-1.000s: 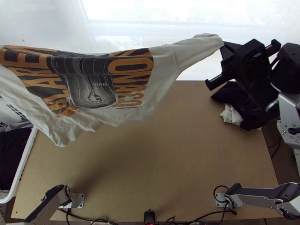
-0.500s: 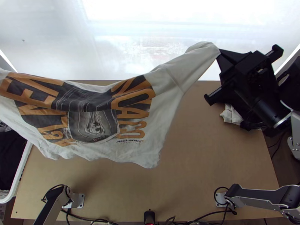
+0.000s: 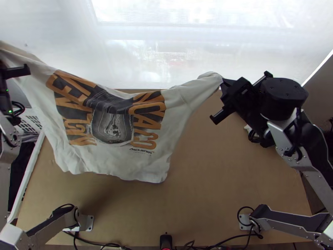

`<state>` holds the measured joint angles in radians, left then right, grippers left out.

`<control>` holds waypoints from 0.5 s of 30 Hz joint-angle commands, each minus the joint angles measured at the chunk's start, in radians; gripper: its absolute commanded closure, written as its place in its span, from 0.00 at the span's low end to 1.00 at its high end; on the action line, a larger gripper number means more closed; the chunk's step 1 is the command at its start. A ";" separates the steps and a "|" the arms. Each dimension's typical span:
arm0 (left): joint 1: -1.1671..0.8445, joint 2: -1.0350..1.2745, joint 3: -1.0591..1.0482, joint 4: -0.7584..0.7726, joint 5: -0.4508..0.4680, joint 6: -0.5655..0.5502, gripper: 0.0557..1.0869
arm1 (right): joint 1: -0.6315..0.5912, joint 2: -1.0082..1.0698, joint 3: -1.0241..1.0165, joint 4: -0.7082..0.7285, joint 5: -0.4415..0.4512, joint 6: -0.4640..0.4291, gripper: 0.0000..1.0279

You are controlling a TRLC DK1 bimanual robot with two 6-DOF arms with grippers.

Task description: Fold the t-shirt

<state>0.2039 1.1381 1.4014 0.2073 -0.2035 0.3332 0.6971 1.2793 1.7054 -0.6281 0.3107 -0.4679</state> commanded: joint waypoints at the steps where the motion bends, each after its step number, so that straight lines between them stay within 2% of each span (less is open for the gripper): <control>1: -0.164 0.273 -0.004 0.139 -0.057 0.066 0.96 | -0.145 -0.006 -0.244 0.130 -0.082 -0.002 0.97; 7: -0.287 0.558 0.114 0.205 -0.096 0.102 0.96 | -0.258 0.037 -0.400 0.235 -0.117 -0.003 0.97; 15: -0.423 0.888 0.380 0.210 -0.123 0.105 0.96 | -0.366 0.075 -0.526 0.312 -0.124 0.034 0.97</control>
<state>-0.1047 1.7664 1.5970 0.3935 -0.3008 0.4255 0.4221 1.3296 1.3006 -0.3859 0.1970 -0.4599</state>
